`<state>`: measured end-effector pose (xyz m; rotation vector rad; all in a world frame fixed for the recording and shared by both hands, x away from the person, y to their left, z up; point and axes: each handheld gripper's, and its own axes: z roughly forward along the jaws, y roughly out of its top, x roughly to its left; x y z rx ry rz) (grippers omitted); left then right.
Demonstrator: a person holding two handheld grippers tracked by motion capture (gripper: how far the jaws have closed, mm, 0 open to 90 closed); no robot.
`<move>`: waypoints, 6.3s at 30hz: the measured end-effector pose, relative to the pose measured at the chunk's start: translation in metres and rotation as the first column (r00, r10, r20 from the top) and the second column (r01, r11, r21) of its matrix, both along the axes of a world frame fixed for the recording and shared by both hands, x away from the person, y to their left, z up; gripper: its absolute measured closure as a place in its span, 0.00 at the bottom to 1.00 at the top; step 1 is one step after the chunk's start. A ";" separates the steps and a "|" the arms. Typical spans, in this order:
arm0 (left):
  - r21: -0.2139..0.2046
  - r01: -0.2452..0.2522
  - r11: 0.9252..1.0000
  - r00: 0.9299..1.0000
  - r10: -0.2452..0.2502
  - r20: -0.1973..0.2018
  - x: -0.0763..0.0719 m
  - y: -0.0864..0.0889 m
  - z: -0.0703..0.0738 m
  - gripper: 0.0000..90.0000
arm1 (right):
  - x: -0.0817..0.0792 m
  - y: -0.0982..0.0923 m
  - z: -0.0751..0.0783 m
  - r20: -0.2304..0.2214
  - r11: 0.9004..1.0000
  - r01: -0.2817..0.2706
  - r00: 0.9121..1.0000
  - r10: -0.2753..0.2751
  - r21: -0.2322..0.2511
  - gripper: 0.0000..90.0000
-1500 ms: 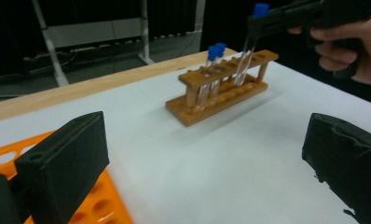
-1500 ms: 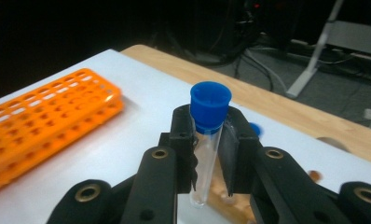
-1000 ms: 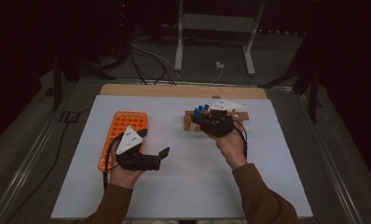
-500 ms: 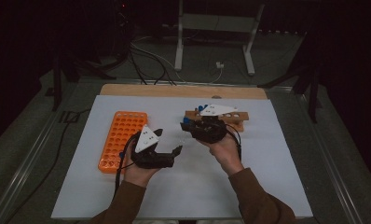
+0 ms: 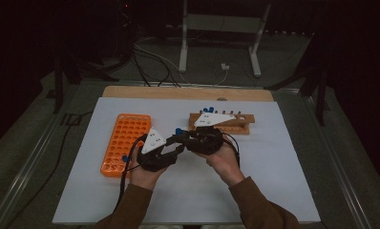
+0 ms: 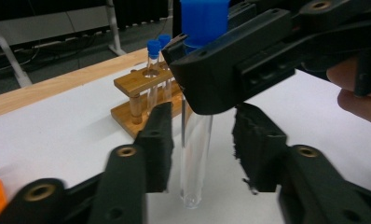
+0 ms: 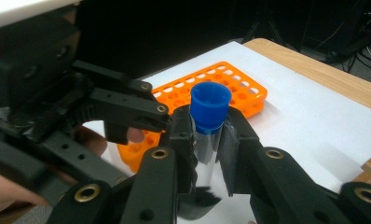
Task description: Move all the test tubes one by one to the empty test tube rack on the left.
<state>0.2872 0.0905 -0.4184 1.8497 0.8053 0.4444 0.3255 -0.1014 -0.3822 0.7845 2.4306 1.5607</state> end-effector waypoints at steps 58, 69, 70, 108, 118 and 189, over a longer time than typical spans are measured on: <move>-0.038 -0.273 0.961 0.959 0.275 0.067 -0.004 0.136 0.013 0.86 | 0.020 -0.069 -0.029 0.010 0.978 0.206 0.978 -0.206 0.017 0.06; -0.009 -0.278 0.960 0.960 0.278 0.043 -0.013 0.148 -0.011 0.86 | 0.018 -0.070 -0.031 0.012 0.979 0.203 0.979 -0.203 0.018 0.06; -0.009 -0.279 0.960 0.959 0.279 0.042 -0.014 0.148 -0.012 0.86 | 0.018 -0.070 -0.032 0.013 0.979 0.203 0.979 -0.203 0.019 0.06; 0.094 -0.219 0.971 0.973 0.225 -0.058 -0.038 0.154 -0.068 0.86 | 0.009 -0.090 -0.044 0.022 0.973 0.227 0.973 -0.228 0.054 0.03; 0.155 -0.218 0.964 0.970 0.231 -0.071 -0.039 0.150 -0.072 0.87 | 0.009 -0.089 -0.046 0.024 0.974 0.220 0.975 -0.222 0.049 0.03; -0.016 -0.280 0.960 0.959 0.280 -0.035 -0.052 0.166 -0.051 0.00 | 0.105 -0.091 -0.065 0.023 0.903 0.418 0.908 -0.418 -0.104 0.65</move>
